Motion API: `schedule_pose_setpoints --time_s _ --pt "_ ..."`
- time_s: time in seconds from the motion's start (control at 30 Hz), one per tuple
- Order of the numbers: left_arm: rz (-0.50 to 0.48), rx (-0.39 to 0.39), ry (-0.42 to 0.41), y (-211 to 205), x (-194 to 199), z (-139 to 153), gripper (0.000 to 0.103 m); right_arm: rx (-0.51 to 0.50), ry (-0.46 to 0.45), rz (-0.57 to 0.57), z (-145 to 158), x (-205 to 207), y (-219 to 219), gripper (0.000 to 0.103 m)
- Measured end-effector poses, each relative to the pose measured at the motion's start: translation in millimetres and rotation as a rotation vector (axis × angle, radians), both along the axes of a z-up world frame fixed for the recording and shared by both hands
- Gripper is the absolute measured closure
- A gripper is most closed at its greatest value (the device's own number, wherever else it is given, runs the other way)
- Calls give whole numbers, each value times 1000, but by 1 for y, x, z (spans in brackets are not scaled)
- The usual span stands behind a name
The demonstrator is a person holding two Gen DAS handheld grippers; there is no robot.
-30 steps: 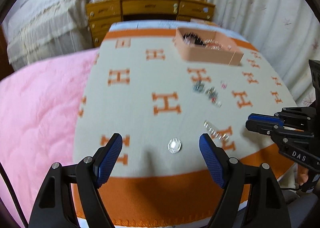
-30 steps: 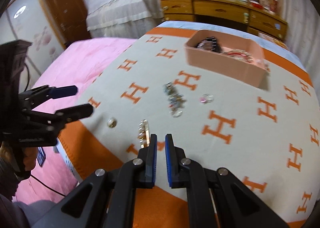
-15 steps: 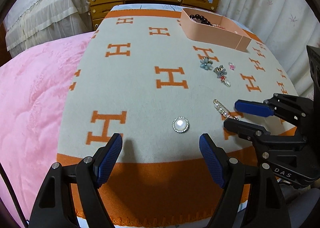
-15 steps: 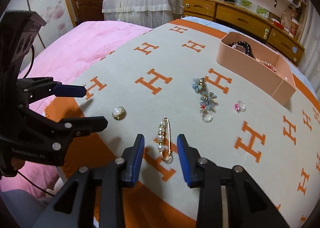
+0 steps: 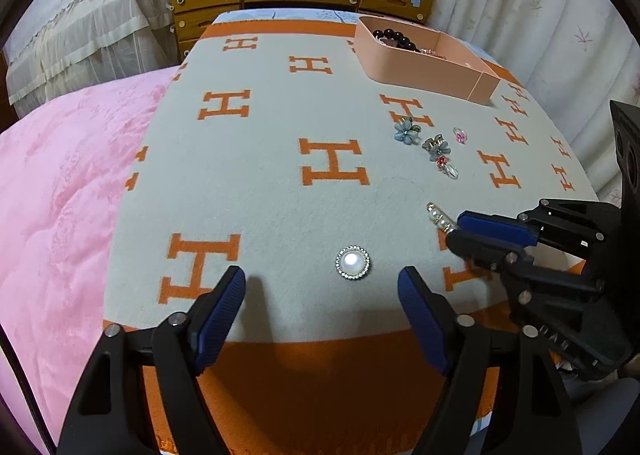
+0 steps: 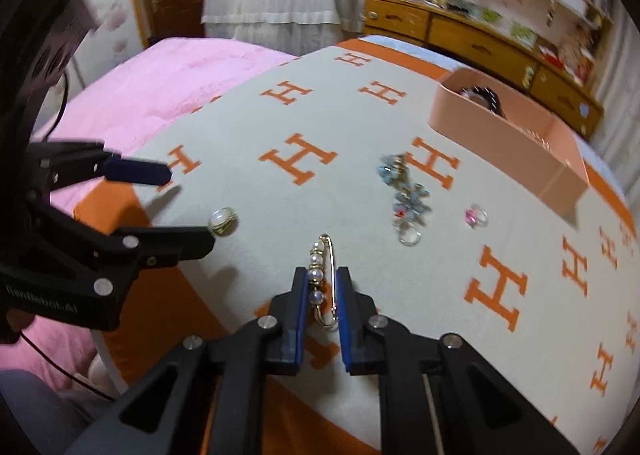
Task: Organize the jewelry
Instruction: 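Grasp the pearl safety pin with the right tool while the left tool grasps the round pearl rhinestone brooch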
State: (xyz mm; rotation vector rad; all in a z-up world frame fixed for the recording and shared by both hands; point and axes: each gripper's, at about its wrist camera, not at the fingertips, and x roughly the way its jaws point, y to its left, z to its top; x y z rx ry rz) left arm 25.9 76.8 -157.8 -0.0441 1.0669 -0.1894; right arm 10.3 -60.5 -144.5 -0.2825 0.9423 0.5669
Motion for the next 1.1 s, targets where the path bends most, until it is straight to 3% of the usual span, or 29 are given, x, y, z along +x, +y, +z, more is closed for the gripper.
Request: schedule_pose_setpoints --time_s 0.13,0.23,0.4,0.7,0.93,1.1 --pt "21 22 40 -3 3 -2 54 99 64 -59 0 9 -20 90" --pt "52 44 82 -6 4 0 60 135 82 -84 -1 9 -28 90" --pt "58 -64 158 -9 6 1 61 166 81 -92 -2 6 -33 90" --pt "82 -161 180 -12 20 0 61 235 90 -102 -5 8 -50 90" --pt "66 -174 158 -24 29 -1 61 281 89 -121 -7 8 -66 90" --pt "20 -135 131 -43 29 0 61 303 89 -119 -8 7 -73 90"
